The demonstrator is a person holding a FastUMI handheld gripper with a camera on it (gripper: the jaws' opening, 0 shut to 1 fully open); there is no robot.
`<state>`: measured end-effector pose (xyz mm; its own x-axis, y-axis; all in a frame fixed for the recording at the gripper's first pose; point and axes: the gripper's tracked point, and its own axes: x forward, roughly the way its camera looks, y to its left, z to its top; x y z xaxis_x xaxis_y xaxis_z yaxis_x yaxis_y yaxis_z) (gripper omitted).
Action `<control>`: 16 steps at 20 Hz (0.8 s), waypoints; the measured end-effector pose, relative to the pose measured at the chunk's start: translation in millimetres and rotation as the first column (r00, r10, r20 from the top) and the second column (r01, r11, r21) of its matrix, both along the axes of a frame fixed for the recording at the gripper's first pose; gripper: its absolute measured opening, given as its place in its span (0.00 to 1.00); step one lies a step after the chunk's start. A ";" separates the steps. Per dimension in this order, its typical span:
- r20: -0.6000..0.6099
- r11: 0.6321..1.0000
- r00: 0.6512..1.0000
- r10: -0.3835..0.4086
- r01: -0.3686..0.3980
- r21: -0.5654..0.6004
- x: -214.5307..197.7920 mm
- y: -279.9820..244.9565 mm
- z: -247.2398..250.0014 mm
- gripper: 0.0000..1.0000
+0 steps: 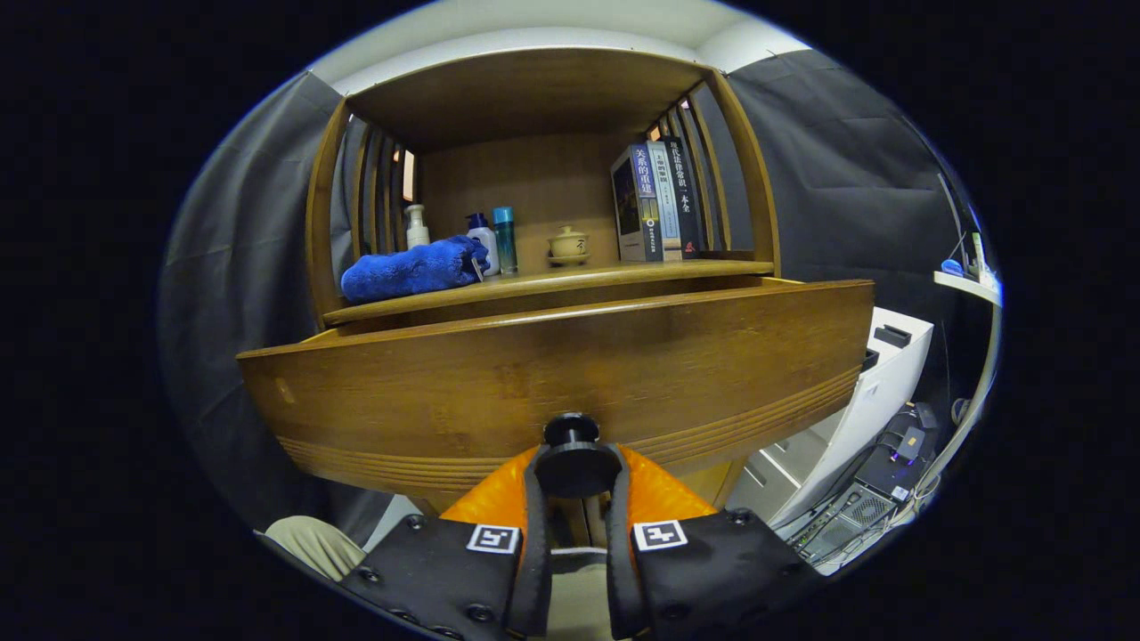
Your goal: Pull open the drawer, take out the items inside it, and place them on the countertop above the cabinet.
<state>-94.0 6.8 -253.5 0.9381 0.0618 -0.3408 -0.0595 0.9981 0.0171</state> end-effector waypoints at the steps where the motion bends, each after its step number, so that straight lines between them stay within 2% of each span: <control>1: -0.009 1.000 1.000 -0.001 0.001 0.001 -5.8 -0.6 -1.1 0.33; 8: -0.023 1.000 1.000 -0.014 0.014 0.003 -37.8 -4.0 -1.1 0.33; 16: -0.041 1.000 0.999 -0.015 0.016 0.021 -47.7 -5.5 -1.8 0.33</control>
<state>-141.7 1.3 -255.3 0.9245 0.0552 -0.3772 -0.0432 0.9983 0.0404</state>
